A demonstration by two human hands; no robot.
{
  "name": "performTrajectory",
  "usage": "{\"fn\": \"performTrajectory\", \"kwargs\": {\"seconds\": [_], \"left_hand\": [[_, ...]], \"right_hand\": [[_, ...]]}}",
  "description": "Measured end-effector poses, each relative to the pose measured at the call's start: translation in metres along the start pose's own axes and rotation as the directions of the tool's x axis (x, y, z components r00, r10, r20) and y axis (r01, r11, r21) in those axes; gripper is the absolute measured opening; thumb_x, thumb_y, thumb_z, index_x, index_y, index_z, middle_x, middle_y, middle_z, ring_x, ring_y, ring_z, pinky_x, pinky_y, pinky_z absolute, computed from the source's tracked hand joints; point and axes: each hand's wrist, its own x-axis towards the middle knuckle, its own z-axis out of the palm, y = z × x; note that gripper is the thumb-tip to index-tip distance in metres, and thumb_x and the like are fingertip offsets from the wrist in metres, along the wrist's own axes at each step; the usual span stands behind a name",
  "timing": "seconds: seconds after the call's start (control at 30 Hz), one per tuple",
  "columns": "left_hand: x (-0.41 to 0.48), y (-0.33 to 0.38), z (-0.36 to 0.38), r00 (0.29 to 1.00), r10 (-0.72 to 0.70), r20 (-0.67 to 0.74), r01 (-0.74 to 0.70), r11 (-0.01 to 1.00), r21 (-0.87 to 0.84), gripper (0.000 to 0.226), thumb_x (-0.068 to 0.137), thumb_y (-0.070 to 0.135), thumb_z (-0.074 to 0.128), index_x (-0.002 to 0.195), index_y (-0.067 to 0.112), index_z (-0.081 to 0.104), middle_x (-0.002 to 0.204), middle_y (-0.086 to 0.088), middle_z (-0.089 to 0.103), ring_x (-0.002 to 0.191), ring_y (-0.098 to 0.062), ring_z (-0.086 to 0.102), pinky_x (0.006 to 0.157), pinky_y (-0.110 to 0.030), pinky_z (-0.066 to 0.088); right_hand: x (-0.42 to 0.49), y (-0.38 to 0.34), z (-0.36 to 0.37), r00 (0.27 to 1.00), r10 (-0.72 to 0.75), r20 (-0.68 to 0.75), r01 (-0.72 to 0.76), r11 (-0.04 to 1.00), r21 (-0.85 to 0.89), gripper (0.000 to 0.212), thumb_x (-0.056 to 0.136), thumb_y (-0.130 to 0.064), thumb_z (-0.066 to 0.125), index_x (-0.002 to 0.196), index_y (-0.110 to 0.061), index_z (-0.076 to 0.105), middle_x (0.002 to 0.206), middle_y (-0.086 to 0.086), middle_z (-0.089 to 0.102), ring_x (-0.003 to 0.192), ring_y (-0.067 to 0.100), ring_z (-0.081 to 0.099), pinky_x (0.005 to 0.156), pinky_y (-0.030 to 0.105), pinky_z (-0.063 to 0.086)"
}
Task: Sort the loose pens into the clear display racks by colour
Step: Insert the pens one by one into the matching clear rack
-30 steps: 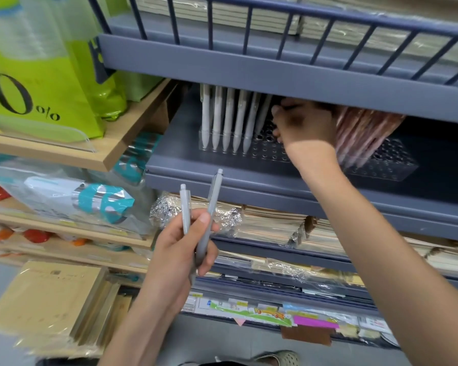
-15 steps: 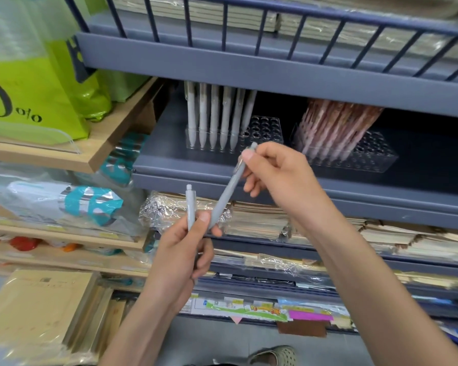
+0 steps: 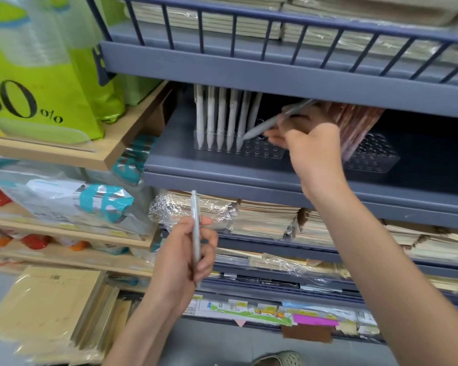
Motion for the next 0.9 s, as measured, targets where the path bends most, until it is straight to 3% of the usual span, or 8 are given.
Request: {"fn": "performTrajectory", "kwargs": {"seconds": [0.13,0.23,0.4,0.57,0.67,0.77,0.83,0.9], "left_hand": [[-0.007,0.002,-0.002,0.999,0.039,-0.022,-0.037,0.995,0.093,0.022,0.105,0.023,0.035,0.097,0.008,0.051,0.07,-0.006,0.053,0.039,-0.012,0.029,0.039,-0.026,0.018],[-0.011,0.006,-0.004,0.998,0.065,-0.025,-0.061,0.989,0.132,0.017,0.101,0.021,0.047,0.09,0.013,0.058,0.07,-0.006,0.055,0.041,-0.012,0.032,0.036,-0.021,0.025],[-0.012,0.008,-0.008,0.991,0.106,-0.083,-0.095,0.988,0.123,0.013,0.102,0.012,0.044,0.097,0.006,0.055,0.071,-0.008,0.055,0.046,-0.013,0.035,0.04,-0.022,0.028],[-0.013,0.008,-0.01,0.974,0.152,-0.165,-0.13,0.982,0.14,0.023,0.101,0.002,0.043,0.102,0.008,0.066,0.077,-0.006,0.065,0.063,-0.014,0.055,0.056,-0.024,0.05],[-0.013,0.007,-0.009,0.958,0.214,-0.192,-0.169,0.959,0.228,0.031,0.098,0.006,0.054,0.09,0.026,0.077,0.078,0.001,0.069,0.077,-0.017,0.062,0.077,-0.033,0.053],[-0.012,0.008,-0.009,0.945,0.258,-0.2,-0.203,0.945,0.257,0.029,0.091,0.008,0.063,0.092,0.033,0.079,0.08,0.005,0.072,0.082,-0.014,0.066,0.087,-0.034,0.051],[-0.01,0.009,-0.008,0.941,0.27,-0.203,-0.224,0.949,0.224,0.024,0.083,0.012,0.068,0.096,0.028,0.079,0.085,0.005,0.074,0.084,-0.011,0.068,0.086,-0.032,0.051],[-0.007,0.011,-0.008,0.939,0.275,-0.204,-0.237,0.952,0.195,0.026,0.082,0.009,0.068,0.102,0.023,0.077,0.091,0.004,0.076,0.088,-0.011,0.071,0.086,-0.031,0.053]], "right_hand": [[0.02,0.01,0.006,0.991,-0.103,-0.085,0.077,0.96,-0.269,0.017,0.094,-0.007,0.051,0.085,-0.021,0.057,0.093,0.009,0.069,0.092,0.031,0.067,0.085,0.051,0.055],[0.033,0.016,0.013,0.982,-0.189,-0.021,0.145,0.816,-0.56,0.021,0.096,-0.025,0.051,0.097,-0.011,0.067,0.099,0.011,0.07,0.096,0.031,0.064,0.09,0.045,0.051],[0.051,0.013,0.027,0.995,-0.094,0.019,0.079,0.693,-0.717,0.035,0.098,-0.036,0.051,0.098,-0.008,0.072,0.101,0.013,0.072,0.101,0.033,0.061,0.079,0.027,0.042],[0.059,0.017,0.029,0.996,-0.093,0.018,0.083,0.765,-0.639,0.029,0.095,-0.035,0.057,0.1,-0.008,0.068,0.093,0.006,0.074,0.097,0.024,0.066,0.086,0.027,0.049],[0.06,0.019,0.029,0.996,-0.084,0.04,0.091,0.775,-0.626,0.032,0.095,-0.036,0.059,0.105,-0.008,0.069,0.091,0.003,0.074,0.095,0.022,0.067,0.086,0.025,0.05],[0.058,0.019,0.026,0.999,-0.027,0.043,0.046,0.835,-0.548,0.029,0.093,-0.035,0.061,0.098,-0.009,0.072,0.089,0.009,0.075,0.091,0.027,0.069,0.09,0.04,0.054],[0.049,0.016,0.022,0.999,-0.034,-0.013,0.025,0.899,-0.438,0.017,0.092,-0.029,0.063,0.093,-0.014,0.071,0.085,0.009,0.074,0.083,0.024,0.071,0.083,0.044,0.057],[0.03,0.011,0.018,0.999,-0.041,-0.029,0.034,0.974,-0.222,0.005,0.092,-0.014,0.061,0.09,-0.014,0.066,0.08,0.005,0.071,0.064,0.013,0.068,0.069,0.037,0.059]]}}
